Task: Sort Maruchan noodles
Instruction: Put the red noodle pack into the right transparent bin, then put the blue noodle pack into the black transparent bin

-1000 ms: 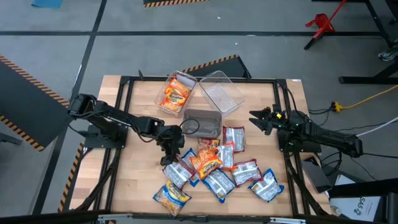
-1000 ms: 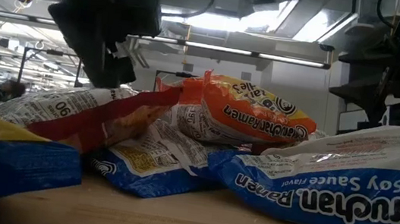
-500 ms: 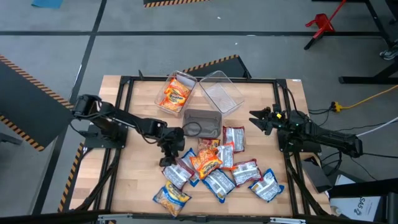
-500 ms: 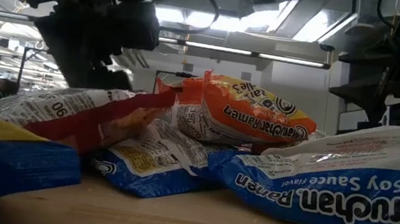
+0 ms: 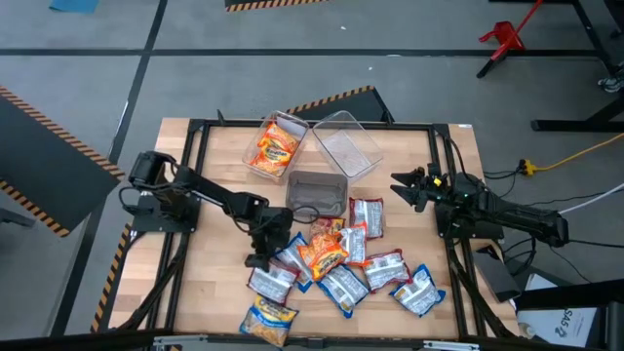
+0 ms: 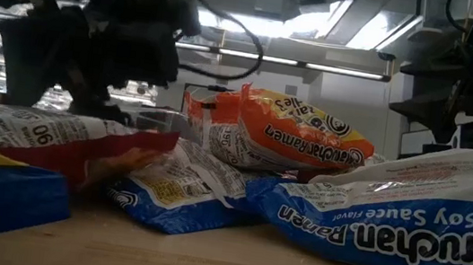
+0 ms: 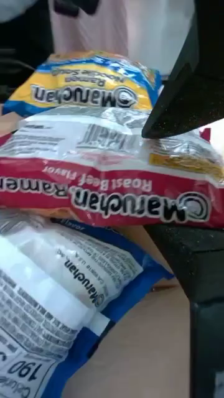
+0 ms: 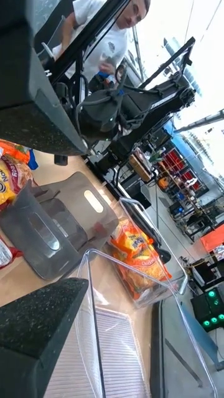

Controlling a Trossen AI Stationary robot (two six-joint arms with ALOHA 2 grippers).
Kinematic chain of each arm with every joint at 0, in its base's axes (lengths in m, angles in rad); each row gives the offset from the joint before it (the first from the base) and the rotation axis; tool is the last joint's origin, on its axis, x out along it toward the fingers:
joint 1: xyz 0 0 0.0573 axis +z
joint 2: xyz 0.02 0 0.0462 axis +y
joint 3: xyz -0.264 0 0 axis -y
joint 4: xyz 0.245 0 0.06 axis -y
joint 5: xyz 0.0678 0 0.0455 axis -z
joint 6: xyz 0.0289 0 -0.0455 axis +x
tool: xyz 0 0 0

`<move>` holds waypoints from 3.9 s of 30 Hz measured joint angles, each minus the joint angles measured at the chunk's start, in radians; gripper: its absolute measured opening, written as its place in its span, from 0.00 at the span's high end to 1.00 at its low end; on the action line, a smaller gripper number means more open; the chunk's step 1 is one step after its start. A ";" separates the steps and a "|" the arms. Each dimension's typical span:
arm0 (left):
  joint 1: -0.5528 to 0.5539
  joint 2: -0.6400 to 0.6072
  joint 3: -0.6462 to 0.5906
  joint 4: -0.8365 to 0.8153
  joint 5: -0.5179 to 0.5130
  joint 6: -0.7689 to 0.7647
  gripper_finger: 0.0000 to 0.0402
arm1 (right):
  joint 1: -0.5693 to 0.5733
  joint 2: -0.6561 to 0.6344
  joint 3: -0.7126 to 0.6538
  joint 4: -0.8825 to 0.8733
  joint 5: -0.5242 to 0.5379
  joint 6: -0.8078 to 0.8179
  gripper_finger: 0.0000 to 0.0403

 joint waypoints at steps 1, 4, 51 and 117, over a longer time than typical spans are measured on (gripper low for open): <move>0.000 0.008 0.000 -0.002 0.000 -0.012 0.51 | 0.000 0.000 0.000 0.000 0.000 0.000 0.20; 0.000 0.027 0.000 0.000 0.009 -0.026 0.61 | 0.000 0.000 0.000 0.000 0.001 0.000 0.20; 0.441 -0.443 0.022 0.074 -0.205 -0.571 1.00 | 0.000 0.000 0.000 0.001 0.023 -0.001 0.20; 0.763 0.395 0.901 -0.105 -0.426 0.028 0.73 | 0.000 0.000 0.000 0.000 0.026 0.030 0.20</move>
